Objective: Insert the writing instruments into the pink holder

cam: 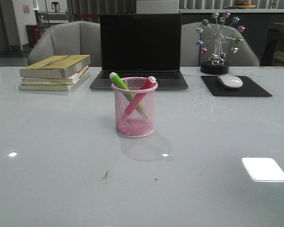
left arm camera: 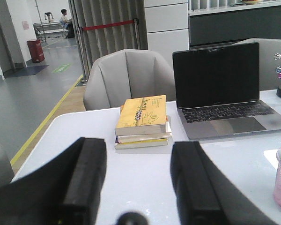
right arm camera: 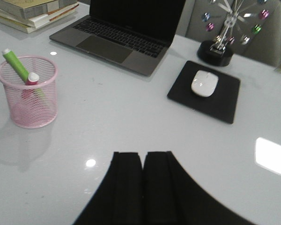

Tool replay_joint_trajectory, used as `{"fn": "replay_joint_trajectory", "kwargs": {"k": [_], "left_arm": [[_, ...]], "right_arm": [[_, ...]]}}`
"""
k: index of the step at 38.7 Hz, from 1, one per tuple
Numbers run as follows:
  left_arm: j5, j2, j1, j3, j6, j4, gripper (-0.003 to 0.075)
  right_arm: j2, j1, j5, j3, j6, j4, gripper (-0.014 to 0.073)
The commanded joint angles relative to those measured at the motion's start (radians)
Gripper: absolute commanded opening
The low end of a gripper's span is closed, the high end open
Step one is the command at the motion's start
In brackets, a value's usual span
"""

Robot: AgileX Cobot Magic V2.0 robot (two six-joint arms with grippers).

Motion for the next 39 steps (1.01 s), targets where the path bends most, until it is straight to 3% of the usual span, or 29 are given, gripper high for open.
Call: {"fn": "replay_joint_trajectory", "kwargs": {"k": [1,8,33,36,39], "left_arm": [[-0.081,0.003,0.004,-0.029,-0.001,-0.01,0.0382],[-0.081,0.003,0.004,-0.029,-0.001,-0.01,0.0382],[-0.081,0.003,0.004,-0.029,-0.001,-0.01,0.0382],[-0.081,0.003,0.004,-0.029,-0.001,-0.01,0.0382],[-0.081,0.003,0.004,-0.029,-0.001,-0.01,0.0382]], "right_arm": [[-0.062,0.0,-0.112,-0.027,0.001,-0.078,0.0027],[-0.125,0.0,-0.208,-0.027,0.001,-0.085,0.0027],[-0.223,0.0,-0.089,-0.027,0.002,0.202,0.0027],[-0.224,0.0,-0.09,-0.027,0.014,0.182,0.0027],[-0.224,0.0,-0.089,-0.027,0.15,0.068,0.0027]]}}
